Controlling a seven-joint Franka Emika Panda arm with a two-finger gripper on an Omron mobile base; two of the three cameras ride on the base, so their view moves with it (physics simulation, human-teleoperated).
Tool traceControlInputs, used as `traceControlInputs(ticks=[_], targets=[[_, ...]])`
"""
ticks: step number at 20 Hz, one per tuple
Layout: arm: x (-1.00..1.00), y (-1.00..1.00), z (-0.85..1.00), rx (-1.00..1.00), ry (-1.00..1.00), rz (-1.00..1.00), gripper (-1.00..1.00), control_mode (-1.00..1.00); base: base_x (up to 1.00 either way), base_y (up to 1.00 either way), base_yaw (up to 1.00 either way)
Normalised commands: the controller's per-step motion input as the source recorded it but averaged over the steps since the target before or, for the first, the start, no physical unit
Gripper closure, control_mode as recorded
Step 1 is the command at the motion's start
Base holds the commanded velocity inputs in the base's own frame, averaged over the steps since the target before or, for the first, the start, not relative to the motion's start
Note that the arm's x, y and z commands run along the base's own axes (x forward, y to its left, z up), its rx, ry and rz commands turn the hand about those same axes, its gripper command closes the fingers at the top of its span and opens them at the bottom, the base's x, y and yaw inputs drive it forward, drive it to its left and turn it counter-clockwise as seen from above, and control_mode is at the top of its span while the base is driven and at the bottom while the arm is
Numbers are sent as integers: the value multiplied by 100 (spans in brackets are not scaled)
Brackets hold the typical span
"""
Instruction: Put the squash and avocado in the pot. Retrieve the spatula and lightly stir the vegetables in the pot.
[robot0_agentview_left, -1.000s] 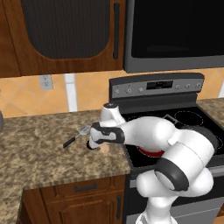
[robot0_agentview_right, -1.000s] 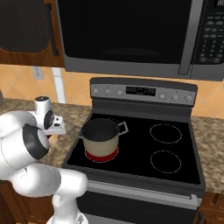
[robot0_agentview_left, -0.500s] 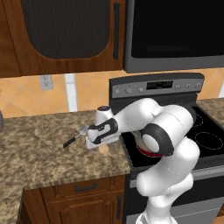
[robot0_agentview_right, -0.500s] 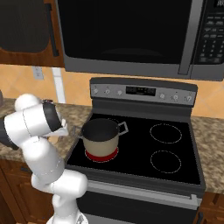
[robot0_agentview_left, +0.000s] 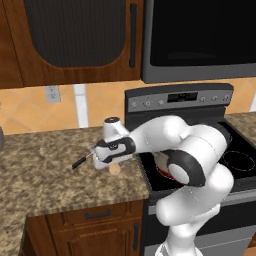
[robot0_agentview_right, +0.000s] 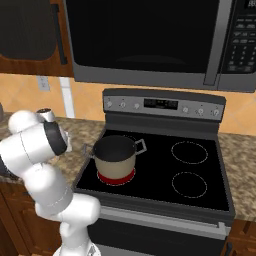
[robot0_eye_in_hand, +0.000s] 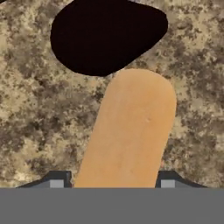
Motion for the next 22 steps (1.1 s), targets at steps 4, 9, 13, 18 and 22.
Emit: traceControlInputs(ticks=[4, 9, 13, 18, 22], targets=[[-96, -3, 100, 0, -22, 7, 100, -100, 0, 0, 0], [-80, -28, 100, 0, -7, 4, 100, -100, 0, 0, 0], [-66, -40, 100, 0, -8, 1, 100, -100, 0, 0, 0], [-48, -84, 88, -2, -11, 0, 100, -100, 0, 0, 0], [-19, -100, 65, 0, -8, 1, 100, -100, 0, 0, 0]])
